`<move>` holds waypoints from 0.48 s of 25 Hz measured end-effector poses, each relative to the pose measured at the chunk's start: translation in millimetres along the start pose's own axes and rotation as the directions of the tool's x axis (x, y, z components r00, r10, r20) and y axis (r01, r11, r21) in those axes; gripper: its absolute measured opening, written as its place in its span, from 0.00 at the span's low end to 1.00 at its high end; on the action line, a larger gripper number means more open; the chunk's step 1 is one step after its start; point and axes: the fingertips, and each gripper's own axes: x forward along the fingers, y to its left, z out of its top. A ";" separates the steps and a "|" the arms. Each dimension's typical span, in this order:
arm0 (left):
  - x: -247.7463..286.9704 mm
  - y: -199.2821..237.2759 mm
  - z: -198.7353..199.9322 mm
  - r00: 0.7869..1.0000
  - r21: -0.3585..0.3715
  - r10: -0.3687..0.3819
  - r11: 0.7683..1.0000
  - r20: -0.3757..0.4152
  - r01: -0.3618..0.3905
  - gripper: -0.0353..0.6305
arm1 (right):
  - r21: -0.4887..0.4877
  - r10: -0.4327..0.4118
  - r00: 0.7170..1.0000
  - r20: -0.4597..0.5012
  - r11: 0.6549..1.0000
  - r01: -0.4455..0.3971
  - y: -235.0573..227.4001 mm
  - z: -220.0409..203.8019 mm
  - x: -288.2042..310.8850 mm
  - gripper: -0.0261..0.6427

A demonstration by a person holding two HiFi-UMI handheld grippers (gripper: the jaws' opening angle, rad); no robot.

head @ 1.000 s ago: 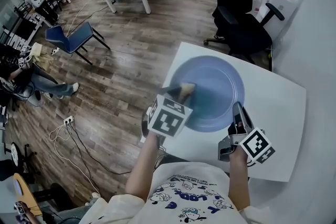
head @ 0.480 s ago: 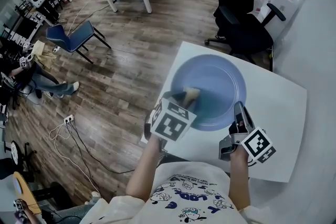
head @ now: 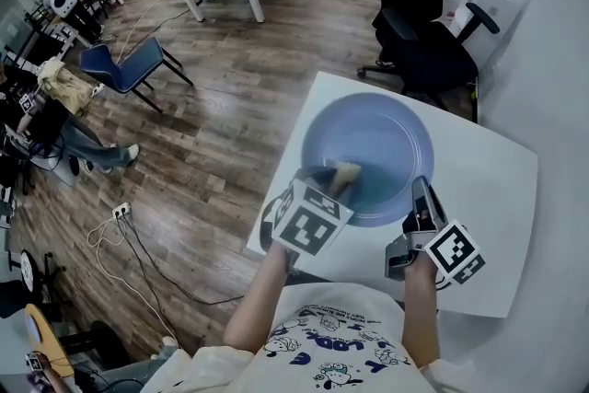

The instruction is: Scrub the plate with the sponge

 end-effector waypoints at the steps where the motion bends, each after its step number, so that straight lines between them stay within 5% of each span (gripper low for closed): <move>1: 0.1 -2.7 0.4 1.000 0.005 -0.006 1.000 -0.001 0.006 0.26 | 0.001 -0.001 1.000 0.001 1.000 0.001 0.2 0.4 -0.4 0.10; 12: 10.1 -39.7 4.3 0.997 0.067 -0.073 0.995 -0.013 0.073 0.26 | 0.006 -0.011 1.000 0.010 1.000 0.011 -6.3 4.3 -1.5 0.10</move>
